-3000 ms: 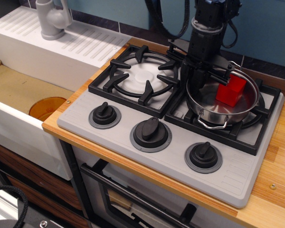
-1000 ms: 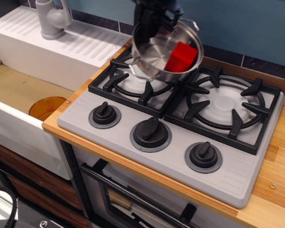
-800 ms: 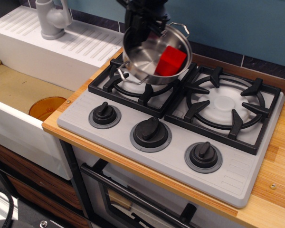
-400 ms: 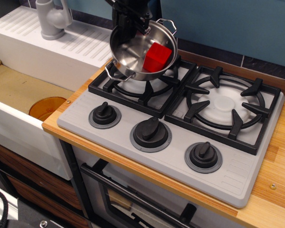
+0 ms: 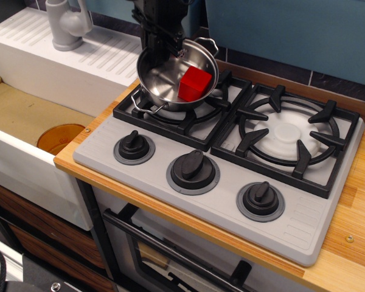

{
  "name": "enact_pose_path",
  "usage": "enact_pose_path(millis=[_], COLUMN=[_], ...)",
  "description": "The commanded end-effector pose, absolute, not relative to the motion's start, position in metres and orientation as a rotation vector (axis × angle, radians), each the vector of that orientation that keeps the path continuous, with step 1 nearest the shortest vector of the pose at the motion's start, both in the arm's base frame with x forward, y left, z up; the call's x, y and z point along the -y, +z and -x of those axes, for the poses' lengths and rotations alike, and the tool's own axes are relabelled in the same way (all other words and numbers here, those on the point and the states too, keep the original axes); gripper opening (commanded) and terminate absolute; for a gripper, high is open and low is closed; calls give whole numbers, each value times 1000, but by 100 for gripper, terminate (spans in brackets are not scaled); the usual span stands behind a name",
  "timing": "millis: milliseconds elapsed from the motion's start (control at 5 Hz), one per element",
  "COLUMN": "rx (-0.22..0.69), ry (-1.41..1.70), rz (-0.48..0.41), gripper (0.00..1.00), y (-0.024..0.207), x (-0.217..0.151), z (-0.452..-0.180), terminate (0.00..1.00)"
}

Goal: Put redcube in pan and put pan on stove

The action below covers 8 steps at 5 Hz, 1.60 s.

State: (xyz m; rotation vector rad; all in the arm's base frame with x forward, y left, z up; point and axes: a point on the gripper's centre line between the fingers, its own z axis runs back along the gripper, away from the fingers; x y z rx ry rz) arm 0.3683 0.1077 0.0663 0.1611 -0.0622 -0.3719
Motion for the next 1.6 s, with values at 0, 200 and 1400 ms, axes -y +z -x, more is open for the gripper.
enact_pose_path(millis=[0, 200, 1400], rx=[142, 133, 113], ry=[-398, -412, -342], rz=[-182, -197, -51], gripper=[100, 100, 100], y=[77, 87, 151], x=[-111, -111, -57], z=[-383, -377, -360], terminate=[0, 0, 0])
